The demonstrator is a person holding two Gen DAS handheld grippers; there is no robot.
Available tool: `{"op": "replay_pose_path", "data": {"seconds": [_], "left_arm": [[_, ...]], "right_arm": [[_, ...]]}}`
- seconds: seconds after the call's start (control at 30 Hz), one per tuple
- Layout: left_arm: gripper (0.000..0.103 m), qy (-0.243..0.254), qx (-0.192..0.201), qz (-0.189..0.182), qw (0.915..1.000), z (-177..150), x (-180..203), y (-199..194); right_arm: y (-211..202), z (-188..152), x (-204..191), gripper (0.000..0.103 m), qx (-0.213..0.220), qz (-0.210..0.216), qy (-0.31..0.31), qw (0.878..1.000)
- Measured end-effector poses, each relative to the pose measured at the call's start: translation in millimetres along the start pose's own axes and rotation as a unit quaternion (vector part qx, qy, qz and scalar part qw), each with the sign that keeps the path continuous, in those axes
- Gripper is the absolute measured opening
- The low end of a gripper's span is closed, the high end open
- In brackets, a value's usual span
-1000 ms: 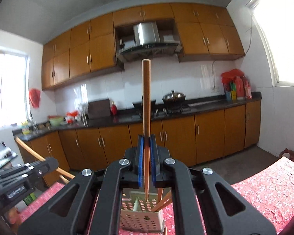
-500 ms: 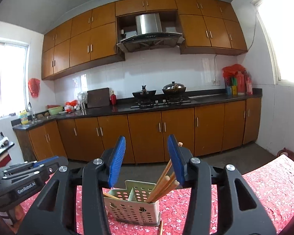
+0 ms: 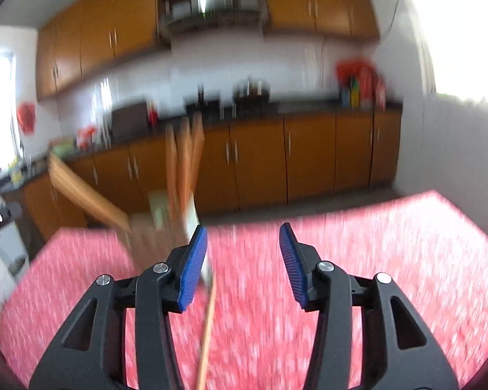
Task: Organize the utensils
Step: 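Open the left tool over the holder while the right tool releases its chopstick, then lower both tools to the cloth and grasp a chopstick with each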
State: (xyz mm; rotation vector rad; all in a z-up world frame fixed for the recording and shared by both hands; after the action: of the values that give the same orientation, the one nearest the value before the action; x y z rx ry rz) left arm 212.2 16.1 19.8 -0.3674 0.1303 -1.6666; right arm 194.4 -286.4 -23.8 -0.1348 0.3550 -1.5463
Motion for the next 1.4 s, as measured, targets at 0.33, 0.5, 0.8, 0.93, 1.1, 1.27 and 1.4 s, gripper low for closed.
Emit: {"op": "replay_pose_path", "data": {"seconds": [0.33,0.5,0.8,0.93,1.1,1.27,1.4], "left_arm": [[0.035,0.001,-0.165,-0.011,0.9862,-137.0,-3.7,37.5],[0.035,0.010,-0.184,-0.006,0.9829,-157.7,6.1,42.2],[0.031,0.032,-0.209,0.022,0.9771,-175.4,11.8,59.0],[0.028,0.041,-0.210,0.034,0.9762,-176.9,13.3,63.2],[0.013,0.060,-0.207,0.045,0.9754,-179.2,17.6,70.6],[0.008,0.057,-0.207,0.041,0.9757,-178.4,11.6,72.4],[0.008,0.053,-0.207,0.053,0.9754,-172.5,-6.4,73.4]], "right_arm": [[30.9,-123.8,-46.1,0.032,-0.188,0.075,-0.012,0.979],[36.0,-135.6,-53.5,0.032,-0.197,0.067,-0.015,0.978],[40.4,-141.8,-50.0,0.026,-0.198,0.057,-0.026,0.978],[42.0,-142.2,-50.2,0.026,-0.196,0.056,-0.032,0.979],[42.4,-142.8,-49.5,0.024,-0.196,0.053,-0.034,0.979],[47.5,-141.7,-39.9,0.008,-0.197,0.045,-0.034,0.979],[51.9,-138.3,-24.3,0.008,-0.194,0.028,-0.028,0.980]]}}
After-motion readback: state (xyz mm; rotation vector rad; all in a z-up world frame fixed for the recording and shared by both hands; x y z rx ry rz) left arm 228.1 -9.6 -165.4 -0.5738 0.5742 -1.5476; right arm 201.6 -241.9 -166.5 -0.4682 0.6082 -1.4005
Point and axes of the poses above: each gripper's, at about its wrist camera, not at the fingertips, and y roughly the way its jaws point, x to its right, z to its top, the point moved 7 cm from there along y, roughly the way its jaws point, and after that the axes turned 9 degrees about x, right-handed, at the moved point
